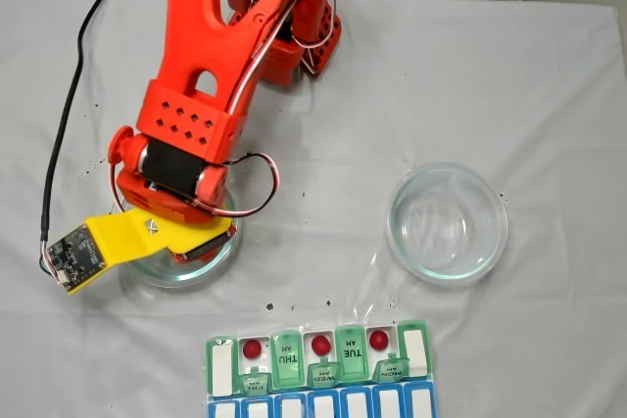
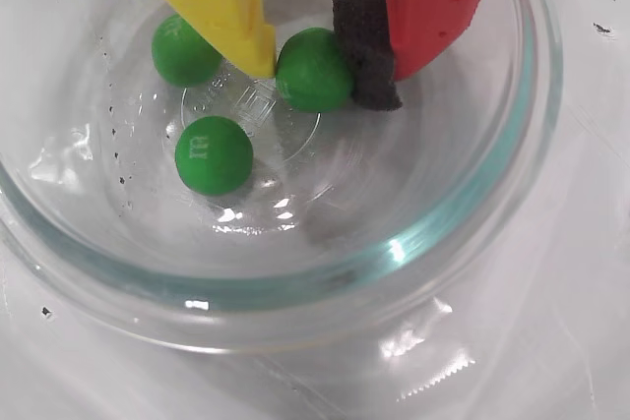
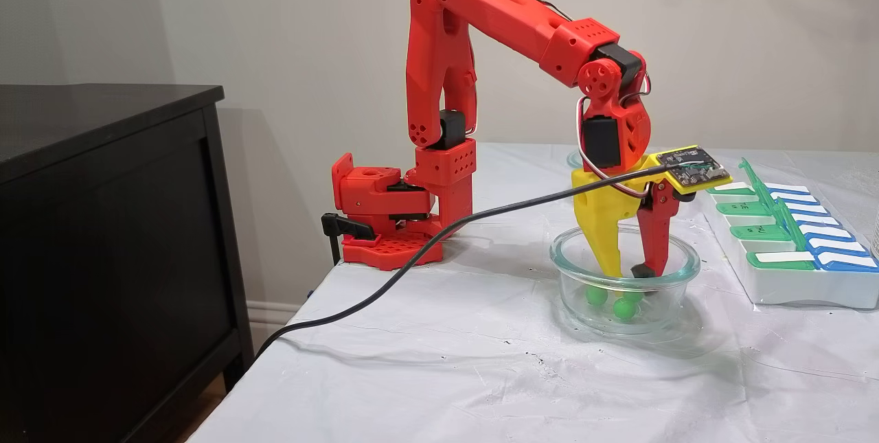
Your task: Sort medicines into box.
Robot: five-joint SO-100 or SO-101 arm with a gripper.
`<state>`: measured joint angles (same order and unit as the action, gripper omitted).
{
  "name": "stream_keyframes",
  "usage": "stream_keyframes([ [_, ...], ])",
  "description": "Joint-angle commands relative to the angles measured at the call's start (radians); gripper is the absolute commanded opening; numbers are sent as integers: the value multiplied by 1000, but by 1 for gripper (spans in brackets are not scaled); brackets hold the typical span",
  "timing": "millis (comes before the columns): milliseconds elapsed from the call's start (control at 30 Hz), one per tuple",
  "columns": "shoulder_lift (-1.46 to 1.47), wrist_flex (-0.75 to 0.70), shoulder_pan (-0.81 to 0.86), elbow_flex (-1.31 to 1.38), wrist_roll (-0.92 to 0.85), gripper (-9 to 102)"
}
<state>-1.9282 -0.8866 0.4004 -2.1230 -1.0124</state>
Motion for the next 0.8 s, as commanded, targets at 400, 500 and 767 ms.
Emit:
stream_keyframes([
  [400, -357, -9, -2, -35, 3, 0],
  [500, -474, -54, 18, 28, 40, 0],
  [767, -483, -166, -209, 238, 285, 0],
])
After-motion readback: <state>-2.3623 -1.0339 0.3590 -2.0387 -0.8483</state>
